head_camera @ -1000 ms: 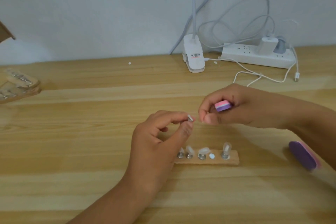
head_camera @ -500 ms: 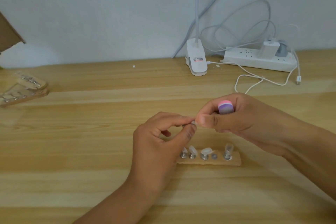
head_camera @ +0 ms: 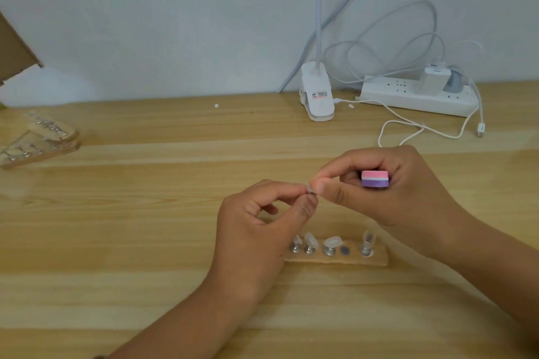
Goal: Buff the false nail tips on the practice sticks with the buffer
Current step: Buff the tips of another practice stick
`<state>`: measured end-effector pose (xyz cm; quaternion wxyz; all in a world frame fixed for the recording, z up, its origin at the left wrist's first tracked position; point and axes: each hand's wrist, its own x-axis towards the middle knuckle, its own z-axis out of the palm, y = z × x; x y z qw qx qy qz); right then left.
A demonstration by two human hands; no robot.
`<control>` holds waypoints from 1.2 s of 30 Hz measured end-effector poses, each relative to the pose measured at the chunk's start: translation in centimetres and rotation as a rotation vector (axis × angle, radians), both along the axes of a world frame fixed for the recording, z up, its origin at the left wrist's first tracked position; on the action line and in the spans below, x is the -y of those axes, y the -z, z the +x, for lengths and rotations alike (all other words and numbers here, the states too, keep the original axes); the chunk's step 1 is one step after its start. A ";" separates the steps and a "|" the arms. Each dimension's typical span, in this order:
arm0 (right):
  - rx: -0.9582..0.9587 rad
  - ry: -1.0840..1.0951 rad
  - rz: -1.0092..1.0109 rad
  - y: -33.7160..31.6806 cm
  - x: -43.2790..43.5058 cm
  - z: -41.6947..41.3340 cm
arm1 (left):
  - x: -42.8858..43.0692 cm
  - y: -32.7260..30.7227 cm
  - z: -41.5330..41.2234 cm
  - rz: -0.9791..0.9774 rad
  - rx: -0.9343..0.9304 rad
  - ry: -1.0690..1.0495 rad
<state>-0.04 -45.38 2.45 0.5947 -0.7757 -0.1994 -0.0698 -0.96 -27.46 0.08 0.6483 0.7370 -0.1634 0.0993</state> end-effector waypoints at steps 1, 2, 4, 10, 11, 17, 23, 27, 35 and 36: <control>-0.007 0.009 0.014 0.1 -0.1 0.0 | 0.0 0.1 0.0 0.002 0.006 -0.002; -0.021 0.020 0.030 0.2 -0.1 0.0 | 0.0 0.1 0.1 -0.001 0.011 -0.003; -0.056 0.038 0.059 0.2 -0.3 -0.1 | 0.0 0.3 0.1 -0.016 0.023 -0.004; -0.139 0.039 0.104 0.0 -0.6 -0.3 | 0.1 0.6 0.3 -0.050 0.098 -0.007; -0.148 0.028 0.116 0.0 -0.6 -0.3 | 0.1 0.6 0.2 -0.047 0.106 -0.009; -0.087 0.003 0.097 0.1 -0.7 -0.5 | 0.1 0.3 0.1 -0.059 0.094 -0.018; 0.061 -0.009 -0.009 0.3 -0.7 -0.8 | 0.0 0.4 0.2 -0.137 0.003 -0.040; 0.059 -0.031 -0.029 0.7 -0.3 -0.5 | -0.2 0.4 0.3 -0.131 0.005 -0.041; 0.152 -0.018 -0.082 0.5 0.0 -0.2 | -0.2 0.0 0.1 -0.130 0.032 -0.075; 0.169 -0.009 -0.092 0.4 0.0 -0.2 | -0.3 0.0 0.0 -0.121 0.053 -0.076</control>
